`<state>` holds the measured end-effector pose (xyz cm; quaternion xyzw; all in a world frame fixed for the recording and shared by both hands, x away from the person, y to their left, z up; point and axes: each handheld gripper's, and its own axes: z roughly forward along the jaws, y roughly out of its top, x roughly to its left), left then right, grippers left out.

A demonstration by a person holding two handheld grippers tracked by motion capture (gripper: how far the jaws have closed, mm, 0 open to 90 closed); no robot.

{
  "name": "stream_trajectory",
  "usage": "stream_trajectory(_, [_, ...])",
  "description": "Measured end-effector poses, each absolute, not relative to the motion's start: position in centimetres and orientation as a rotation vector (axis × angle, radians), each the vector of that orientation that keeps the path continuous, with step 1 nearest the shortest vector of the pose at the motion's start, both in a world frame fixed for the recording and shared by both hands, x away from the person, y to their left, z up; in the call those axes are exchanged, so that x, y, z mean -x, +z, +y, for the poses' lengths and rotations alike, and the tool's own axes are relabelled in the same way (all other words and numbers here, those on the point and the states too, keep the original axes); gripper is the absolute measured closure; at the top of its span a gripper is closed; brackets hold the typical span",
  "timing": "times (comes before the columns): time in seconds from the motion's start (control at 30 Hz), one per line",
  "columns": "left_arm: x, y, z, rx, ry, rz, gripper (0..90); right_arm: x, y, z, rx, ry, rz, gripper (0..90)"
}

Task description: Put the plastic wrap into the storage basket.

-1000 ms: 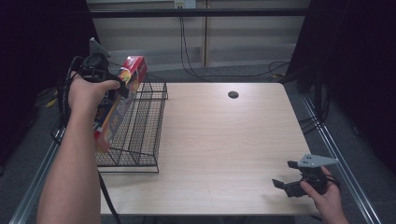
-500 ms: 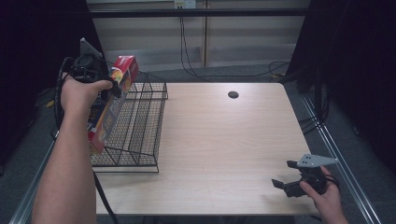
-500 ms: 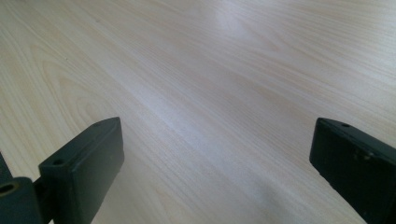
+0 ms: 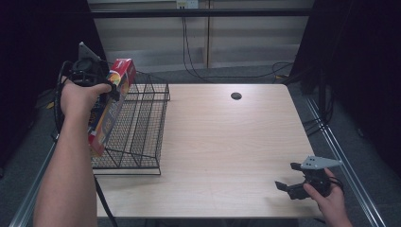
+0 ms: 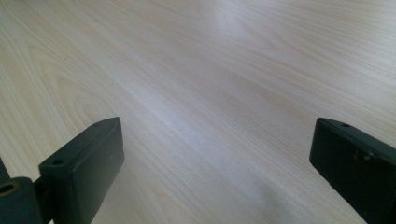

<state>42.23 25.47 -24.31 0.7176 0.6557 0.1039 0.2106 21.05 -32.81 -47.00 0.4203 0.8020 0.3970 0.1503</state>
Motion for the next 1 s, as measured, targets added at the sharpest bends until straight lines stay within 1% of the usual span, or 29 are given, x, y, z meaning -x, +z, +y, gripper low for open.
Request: stream_trajectory(1.0, [-42.8,-25.9,27.5,-1.955,0.32,1.89,44.1,-21.3,-47.3,-32.6,-1.211,1.128,2.311,2.8])
